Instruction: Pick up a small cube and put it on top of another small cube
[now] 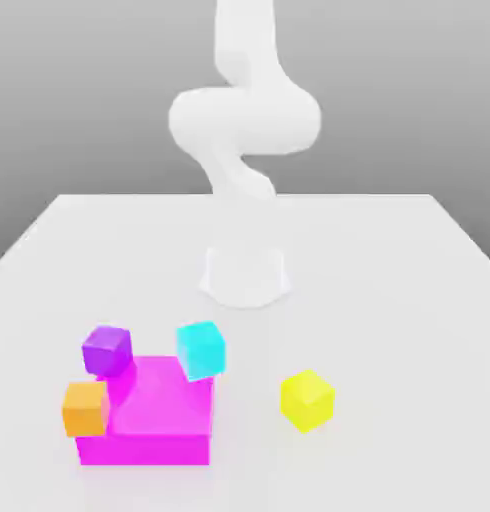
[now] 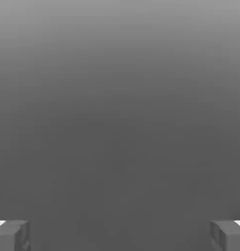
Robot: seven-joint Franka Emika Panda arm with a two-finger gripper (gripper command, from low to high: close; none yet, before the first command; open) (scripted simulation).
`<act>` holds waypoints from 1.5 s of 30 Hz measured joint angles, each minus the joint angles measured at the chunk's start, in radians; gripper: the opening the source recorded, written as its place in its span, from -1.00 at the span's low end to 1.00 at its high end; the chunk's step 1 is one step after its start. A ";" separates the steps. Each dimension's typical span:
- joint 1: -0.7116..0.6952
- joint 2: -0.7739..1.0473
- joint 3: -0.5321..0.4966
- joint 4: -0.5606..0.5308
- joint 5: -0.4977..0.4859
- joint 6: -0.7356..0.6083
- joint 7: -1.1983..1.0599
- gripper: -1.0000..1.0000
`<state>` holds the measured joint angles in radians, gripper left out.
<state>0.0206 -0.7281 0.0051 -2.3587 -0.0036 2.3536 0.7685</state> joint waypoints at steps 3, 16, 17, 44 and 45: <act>0.028 0.106 0.007 -0.082 -0.003 0.076 -0.047 0.00; 0.151 0.586 0.036 -0.442 -0.001 0.421 -0.269 0.00; 0.161 0.632 0.041 -0.474 0.002 0.454 -0.291 0.00; 0.115 0.695 -0.060 -0.450 -0.004 0.422 -0.197 -1.00; 0.075 0.689 -0.078 -0.425 -0.006 0.391 -0.153 -1.00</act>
<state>0.0959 -0.0387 -0.0726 -2.7834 -0.0093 2.7446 0.6152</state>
